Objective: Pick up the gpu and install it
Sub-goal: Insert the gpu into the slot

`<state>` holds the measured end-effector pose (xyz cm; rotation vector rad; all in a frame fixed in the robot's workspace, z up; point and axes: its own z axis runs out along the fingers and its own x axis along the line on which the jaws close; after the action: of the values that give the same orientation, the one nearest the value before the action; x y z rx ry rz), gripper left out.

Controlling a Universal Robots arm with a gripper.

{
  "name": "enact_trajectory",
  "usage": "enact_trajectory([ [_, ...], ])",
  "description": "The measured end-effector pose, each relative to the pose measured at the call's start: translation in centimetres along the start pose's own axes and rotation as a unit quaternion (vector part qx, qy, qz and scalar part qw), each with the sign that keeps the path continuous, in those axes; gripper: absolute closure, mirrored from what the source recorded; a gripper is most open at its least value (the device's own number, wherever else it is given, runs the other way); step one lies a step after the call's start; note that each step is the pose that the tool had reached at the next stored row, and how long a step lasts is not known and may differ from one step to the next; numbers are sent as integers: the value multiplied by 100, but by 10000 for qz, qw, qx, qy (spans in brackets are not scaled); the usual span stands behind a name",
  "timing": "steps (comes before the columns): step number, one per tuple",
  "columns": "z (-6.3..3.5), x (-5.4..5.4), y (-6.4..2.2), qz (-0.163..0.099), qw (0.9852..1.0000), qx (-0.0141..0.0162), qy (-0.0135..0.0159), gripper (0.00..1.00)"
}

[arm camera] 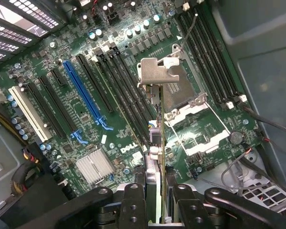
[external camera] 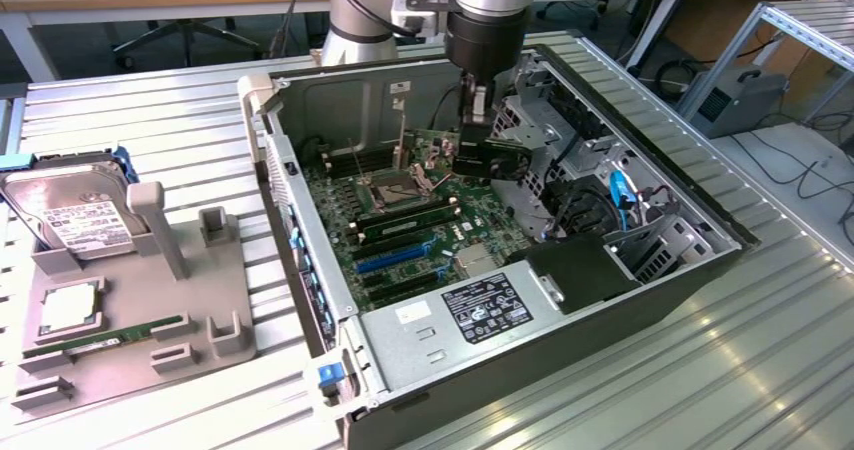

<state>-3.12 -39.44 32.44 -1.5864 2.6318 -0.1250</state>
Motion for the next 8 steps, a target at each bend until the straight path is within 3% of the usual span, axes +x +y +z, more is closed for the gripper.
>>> enact_trajectory([
  [8,0,0,0,-249,9997,5,-9,73],
])
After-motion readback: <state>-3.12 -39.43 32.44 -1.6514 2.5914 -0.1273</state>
